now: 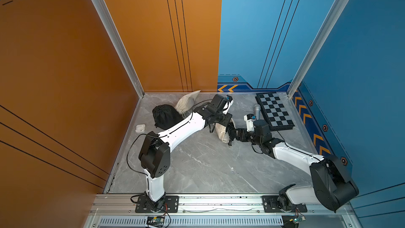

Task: Pack away hair dryers
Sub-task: Adjust the drawstring bag.

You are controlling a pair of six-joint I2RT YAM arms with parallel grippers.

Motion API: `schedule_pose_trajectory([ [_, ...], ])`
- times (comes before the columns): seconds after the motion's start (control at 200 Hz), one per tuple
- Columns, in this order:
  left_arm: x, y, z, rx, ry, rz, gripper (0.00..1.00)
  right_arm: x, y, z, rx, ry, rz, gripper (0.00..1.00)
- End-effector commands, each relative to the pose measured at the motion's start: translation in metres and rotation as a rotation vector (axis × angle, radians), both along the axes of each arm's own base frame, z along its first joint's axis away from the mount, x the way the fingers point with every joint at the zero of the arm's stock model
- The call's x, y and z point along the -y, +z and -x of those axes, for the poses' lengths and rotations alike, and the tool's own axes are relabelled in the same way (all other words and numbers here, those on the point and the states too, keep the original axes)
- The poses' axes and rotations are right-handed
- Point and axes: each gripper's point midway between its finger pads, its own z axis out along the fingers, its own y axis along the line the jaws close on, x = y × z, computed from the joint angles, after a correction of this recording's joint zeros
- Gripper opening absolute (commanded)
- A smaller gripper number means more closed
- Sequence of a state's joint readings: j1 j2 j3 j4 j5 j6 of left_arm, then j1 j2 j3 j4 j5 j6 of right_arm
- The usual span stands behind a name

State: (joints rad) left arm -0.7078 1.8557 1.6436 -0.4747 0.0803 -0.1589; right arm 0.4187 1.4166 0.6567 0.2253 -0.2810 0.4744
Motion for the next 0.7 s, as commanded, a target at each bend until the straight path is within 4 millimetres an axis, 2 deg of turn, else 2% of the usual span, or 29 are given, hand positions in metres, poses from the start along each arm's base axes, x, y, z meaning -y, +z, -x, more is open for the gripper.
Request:
schedule_pose_trajectory([
  [0.0,0.001,0.038,-0.003,0.05,0.002,0.075,0.0,0.002,0.002,-0.019,0.031,-0.025,0.027,0.67],
  [0.145,0.001,0.04,-0.001,0.051,-0.001,0.078,0.0,0.001,-0.003,-0.033,0.024,-0.039,0.02,0.63],
  [0.35,-0.002,0.043,0.0,0.056,0.0,0.079,0.0,-0.005,0.002,-0.05,0.03,-0.061,-0.047,0.56],
  [0.49,-0.006,0.043,0.0,0.057,0.009,0.073,0.0,-0.006,0.008,-0.052,0.03,-0.074,-0.073,0.32],
  [0.591,-0.01,0.043,-0.001,0.058,0.016,0.071,0.0,-0.005,0.019,-0.052,0.035,-0.085,-0.081,0.0],
  [0.691,-0.016,0.048,-0.005,0.058,0.034,0.081,0.0,-0.004,0.037,-0.051,0.025,-0.093,-0.069,0.0],
])
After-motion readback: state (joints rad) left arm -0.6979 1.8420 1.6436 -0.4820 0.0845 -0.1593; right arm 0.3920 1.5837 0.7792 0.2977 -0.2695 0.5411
